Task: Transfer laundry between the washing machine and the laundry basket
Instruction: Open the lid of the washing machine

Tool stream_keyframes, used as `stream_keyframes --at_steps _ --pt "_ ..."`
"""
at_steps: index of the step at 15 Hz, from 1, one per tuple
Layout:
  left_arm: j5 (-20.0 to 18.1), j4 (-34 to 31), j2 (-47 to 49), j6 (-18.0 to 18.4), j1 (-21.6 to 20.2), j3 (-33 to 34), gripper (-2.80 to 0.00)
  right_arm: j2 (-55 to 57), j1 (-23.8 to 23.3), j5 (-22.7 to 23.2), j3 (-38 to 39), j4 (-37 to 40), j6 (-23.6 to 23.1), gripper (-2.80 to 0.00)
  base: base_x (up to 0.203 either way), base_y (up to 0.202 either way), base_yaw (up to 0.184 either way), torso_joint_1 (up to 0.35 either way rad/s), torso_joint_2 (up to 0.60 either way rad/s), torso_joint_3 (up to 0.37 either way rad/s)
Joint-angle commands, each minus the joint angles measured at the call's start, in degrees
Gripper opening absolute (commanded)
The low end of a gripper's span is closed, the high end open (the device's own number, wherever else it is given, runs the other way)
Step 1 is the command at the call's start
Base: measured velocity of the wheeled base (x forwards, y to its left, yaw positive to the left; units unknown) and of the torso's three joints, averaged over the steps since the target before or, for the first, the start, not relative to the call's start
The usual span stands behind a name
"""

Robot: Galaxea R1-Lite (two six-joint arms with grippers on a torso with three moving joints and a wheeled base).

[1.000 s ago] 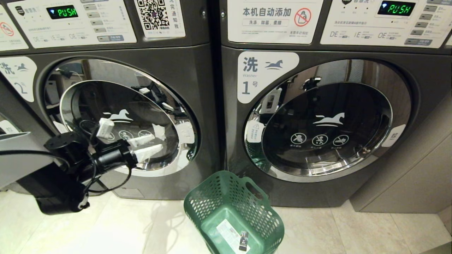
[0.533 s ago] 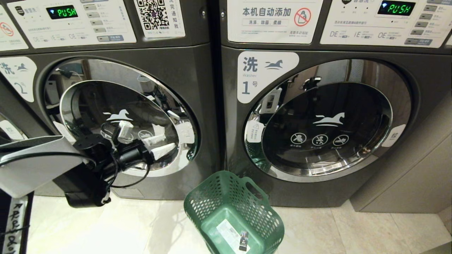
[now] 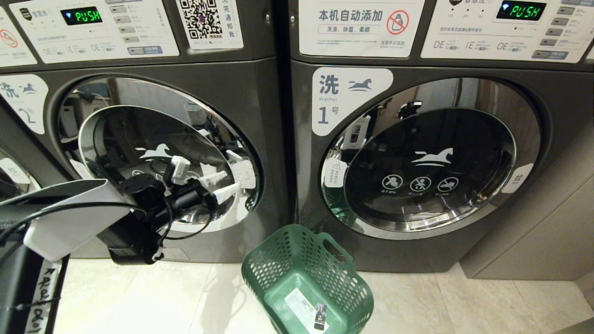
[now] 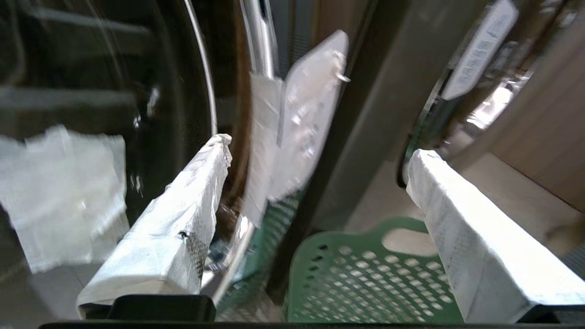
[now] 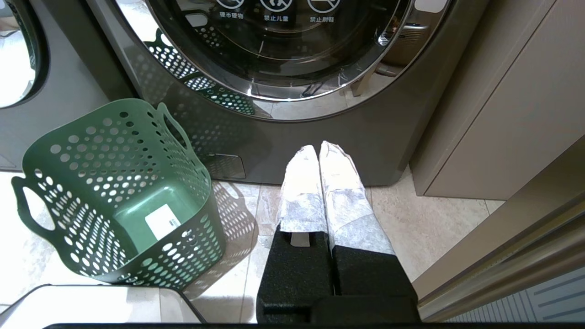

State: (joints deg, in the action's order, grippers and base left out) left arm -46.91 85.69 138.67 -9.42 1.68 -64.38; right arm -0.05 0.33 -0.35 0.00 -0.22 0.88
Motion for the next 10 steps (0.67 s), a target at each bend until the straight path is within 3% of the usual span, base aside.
stream_keyframes --at_steps 1,10 --pt "1.28 -2.09 1.13 0.88 1.05 -3.31 0.0 0.05 0.02 0.0 0.0 -0.04 0.0 -2.8 0.0 0.0 0.0 0.0 0.0 0.0" --pt "3.05 -3.86 1.96 2.13 3.42 -5.41 0.0 0.05 0.02 0.0 0.0 -0.04 0.0 -2.8 0.0 0.0 0.0 0.0 0.0 0.0"
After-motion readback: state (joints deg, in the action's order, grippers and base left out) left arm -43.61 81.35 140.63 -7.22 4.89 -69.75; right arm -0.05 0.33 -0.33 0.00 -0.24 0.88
